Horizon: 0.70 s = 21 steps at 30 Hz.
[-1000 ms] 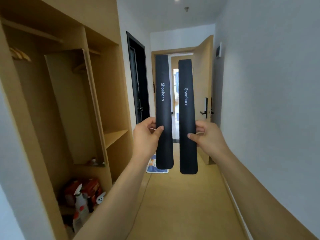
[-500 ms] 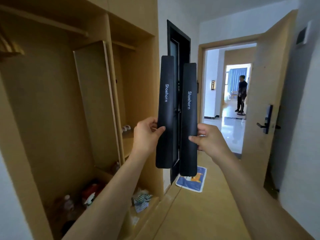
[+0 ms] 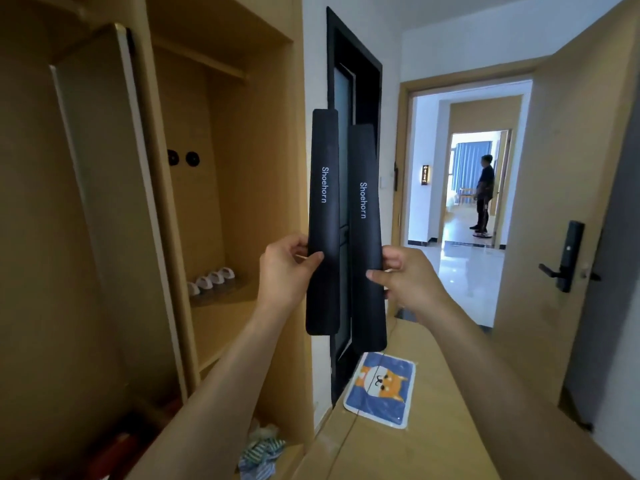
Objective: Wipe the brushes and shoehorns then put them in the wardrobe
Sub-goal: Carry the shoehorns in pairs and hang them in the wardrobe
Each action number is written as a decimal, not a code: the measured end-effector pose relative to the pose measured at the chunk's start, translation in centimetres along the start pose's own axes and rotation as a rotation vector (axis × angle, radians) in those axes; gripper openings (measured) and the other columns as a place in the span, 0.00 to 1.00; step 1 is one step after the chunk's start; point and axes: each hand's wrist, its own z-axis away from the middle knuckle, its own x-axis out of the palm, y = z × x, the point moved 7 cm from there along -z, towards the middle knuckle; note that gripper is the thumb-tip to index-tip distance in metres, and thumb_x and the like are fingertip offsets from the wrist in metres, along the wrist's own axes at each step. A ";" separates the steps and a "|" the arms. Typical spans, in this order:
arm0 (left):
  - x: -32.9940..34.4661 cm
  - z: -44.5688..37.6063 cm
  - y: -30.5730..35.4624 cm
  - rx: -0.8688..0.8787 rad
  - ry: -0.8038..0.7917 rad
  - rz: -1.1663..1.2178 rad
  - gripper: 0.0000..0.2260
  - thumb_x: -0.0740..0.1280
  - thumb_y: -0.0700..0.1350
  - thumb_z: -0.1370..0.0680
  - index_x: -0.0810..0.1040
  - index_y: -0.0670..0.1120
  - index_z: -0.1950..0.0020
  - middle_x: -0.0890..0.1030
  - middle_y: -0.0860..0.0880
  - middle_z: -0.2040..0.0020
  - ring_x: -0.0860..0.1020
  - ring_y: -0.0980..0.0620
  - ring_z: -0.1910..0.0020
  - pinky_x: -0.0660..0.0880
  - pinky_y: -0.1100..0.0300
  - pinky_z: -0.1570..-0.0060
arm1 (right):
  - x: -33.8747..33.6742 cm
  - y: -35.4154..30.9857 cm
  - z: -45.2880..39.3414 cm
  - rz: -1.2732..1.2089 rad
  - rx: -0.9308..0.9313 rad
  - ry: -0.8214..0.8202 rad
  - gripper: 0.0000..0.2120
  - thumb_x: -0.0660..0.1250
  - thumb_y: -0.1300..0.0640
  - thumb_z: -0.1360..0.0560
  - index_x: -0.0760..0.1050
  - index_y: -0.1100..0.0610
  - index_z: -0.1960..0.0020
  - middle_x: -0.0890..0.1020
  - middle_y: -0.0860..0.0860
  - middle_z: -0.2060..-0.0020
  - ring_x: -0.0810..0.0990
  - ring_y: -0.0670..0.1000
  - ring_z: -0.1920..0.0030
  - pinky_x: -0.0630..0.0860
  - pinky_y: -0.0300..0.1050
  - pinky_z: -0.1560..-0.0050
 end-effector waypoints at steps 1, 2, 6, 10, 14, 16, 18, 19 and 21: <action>0.9 -2.1 -1.1 0.002 -0.004 -0.005 0.05 0.72 0.43 0.24 0.82 0.49 0.50 0.83 0.54 0.54 0.82 0.56 0.53 0.82 0.57 0.54 | -0.1 0.7 -2.0 0.004 0.007 0.000 0.16 0.71 0.65 0.25 0.81 0.43 0.54 0.86 0.42 0.61 0.85 0.43 0.59 0.80 0.37 0.66; 1.8 -4.2 -2.1 0.008 -0.011 -0.005 0.05 0.72 0.42 0.24 0.82 0.49 0.50 0.83 0.54 0.54 0.82 0.56 0.53 0.82 0.58 0.54 | -0.2 1.5 -4.0 0.013 0.011 0.004 0.15 0.71 0.66 0.25 0.81 0.44 0.53 0.86 0.43 0.62 0.85 0.41 0.61 0.78 0.34 0.67; 4.8 -11.4 -6.3 0.023 -0.017 -0.018 0.04 0.73 0.42 0.25 0.82 0.48 0.50 0.83 0.54 0.55 0.81 0.58 0.55 0.81 0.60 0.55 | -0.4 4.8 -11.6 0.038 0.017 0.025 0.12 0.71 0.67 0.25 0.82 0.51 0.49 0.87 0.48 0.60 0.84 0.42 0.63 0.77 0.35 0.69; 6.6 -16.4 -10.7 0.012 -0.023 -0.033 0.05 0.72 0.42 0.24 0.82 0.49 0.50 0.83 0.54 0.54 0.81 0.57 0.53 0.81 0.60 0.54 | 1.2 8.4 -18.2 0.049 0.023 0.002 0.11 0.71 0.66 0.24 0.82 0.53 0.47 0.87 0.53 0.56 0.86 0.51 0.56 0.84 0.47 0.59; 7.2 -20.5 -15.1 -0.027 0.001 -0.071 0.06 0.72 0.42 0.24 0.81 0.50 0.48 0.83 0.54 0.53 0.81 0.56 0.52 0.81 0.59 0.53 | 4.1 11.9 -24.2 0.003 0.007 -0.047 0.12 0.71 0.66 0.25 0.82 0.49 0.51 0.87 0.47 0.60 0.86 0.46 0.58 0.81 0.41 0.62; 7.0 -22.1 -17.1 -0.027 0.030 -0.100 0.05 0.71 0.42 0.24 0.81 0.50 0.49 0.83 0.55 0.53 0.81 0.56 0.53 0.81 0.60 0.54 | 5.8 13.8 -27.3 -0.023 0.005 -0.079 0.10 0.71 0.66 0.25 0.82 0.53 0.49 0.86 0.49 0.60 0.86 0.49 0.57 0.81 0.42 0.62; 6.7 -23.7 -19.0 -0.023 0.059 -0.148 0.06 0.72 0.42 0.24 0.81 0.50 0.48 0.83 0.55 0.54 0.81 0.57 0.53 0.80 0.61 0.54 | 7.7 15.4 -30.4 -0.058 -0.015 -0.123 0.10 0.71 0.66 0.24 0.82 0.56 0.46 0.87 0.51 0.57 0.86 0.51 0.55 0.82 0.44 0.61; 6.5 -24.6 -20.1 -0.030 0.074 -0.172 0.07 0.72 0.42 0.24 0.81 0.50 0.48 0.83 0.55 0.54 0.81 0.58 0.53 0.79 0.61 0.54 | 8.7 16.1 -32.0 -0.077 -0.022 -0.147 0.10 0.71 0.66 0.24 0.82 0.56 0.45 0.87 0.52 0.55 0.86 0.52 0.54 0.83 0.46 0.59; 5.9 -26.5 -22.1 -0.053 0.115 -0.228 0.07 0.72 0.42 0.24 0.81 0.50 0.48 0.83 0.55 0.54 0.81 0.59 0.54 0.78 0.63 0.55 | 10.9 17.4 -35.2 -0.114 -0.037 -0.205 0.11 0.71 0.65 0.24 0.82 0.55 0.43 0.87 0.51 0.54 0.86 0.52 0.52 0.84 0.49 0.55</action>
